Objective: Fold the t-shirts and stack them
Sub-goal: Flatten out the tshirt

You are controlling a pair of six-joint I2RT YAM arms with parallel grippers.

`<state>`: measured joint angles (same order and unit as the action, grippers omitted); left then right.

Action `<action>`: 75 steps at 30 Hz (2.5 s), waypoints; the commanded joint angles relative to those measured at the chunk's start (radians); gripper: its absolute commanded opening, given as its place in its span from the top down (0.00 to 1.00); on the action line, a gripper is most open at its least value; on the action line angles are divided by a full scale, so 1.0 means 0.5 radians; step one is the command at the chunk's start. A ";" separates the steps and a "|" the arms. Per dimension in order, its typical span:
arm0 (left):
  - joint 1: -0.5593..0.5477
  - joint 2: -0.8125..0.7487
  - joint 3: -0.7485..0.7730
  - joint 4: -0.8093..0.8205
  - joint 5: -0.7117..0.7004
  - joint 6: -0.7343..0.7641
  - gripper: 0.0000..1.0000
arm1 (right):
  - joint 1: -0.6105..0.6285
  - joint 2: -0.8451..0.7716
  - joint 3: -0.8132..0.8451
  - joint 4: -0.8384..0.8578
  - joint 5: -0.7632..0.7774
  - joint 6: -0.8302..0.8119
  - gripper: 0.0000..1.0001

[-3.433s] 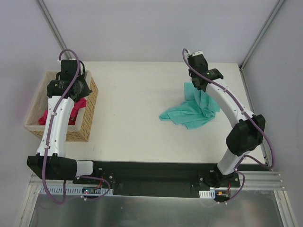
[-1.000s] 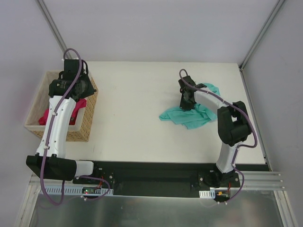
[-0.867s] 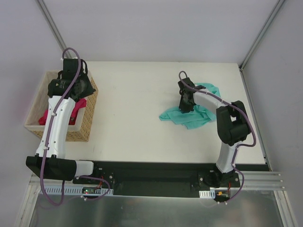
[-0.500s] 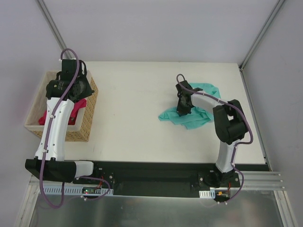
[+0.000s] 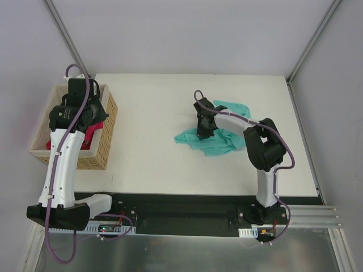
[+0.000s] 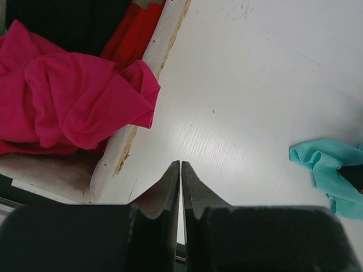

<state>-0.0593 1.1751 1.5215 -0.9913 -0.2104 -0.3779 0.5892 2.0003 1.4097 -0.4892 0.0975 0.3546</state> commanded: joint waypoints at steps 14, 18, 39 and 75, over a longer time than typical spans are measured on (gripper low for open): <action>-0.013 -0.114 -0.055 -0.048 -0.138 0.093 0.93 | 0.475 0.598 0.944 -0.282 -0.366 0.006 0.99; -0.010 -0.123 -0.076 -0.045 -0.147 0.099 0.92 | 0.543 0.721 1.184 -0.341 -0.440 -0.007 0.99; -0.010 0.156 -0.254 0.313 0.200 0.016 0.89 | 0.475 -0.058 1.338 -0.574 0.237 -0.697 0.43; -0.032 0.193 -0.291 0.353 0.258 -0.106 0.89 | 0.064 -0.549 0.163 -0.236 0.161 -0.384 0.99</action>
<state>-0.0666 1.2911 1.3846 -0.8268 -0.0822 -0.4095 0.6334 1.7393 1.4899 -0.6174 0.1955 0.1505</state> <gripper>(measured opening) 0.112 0.026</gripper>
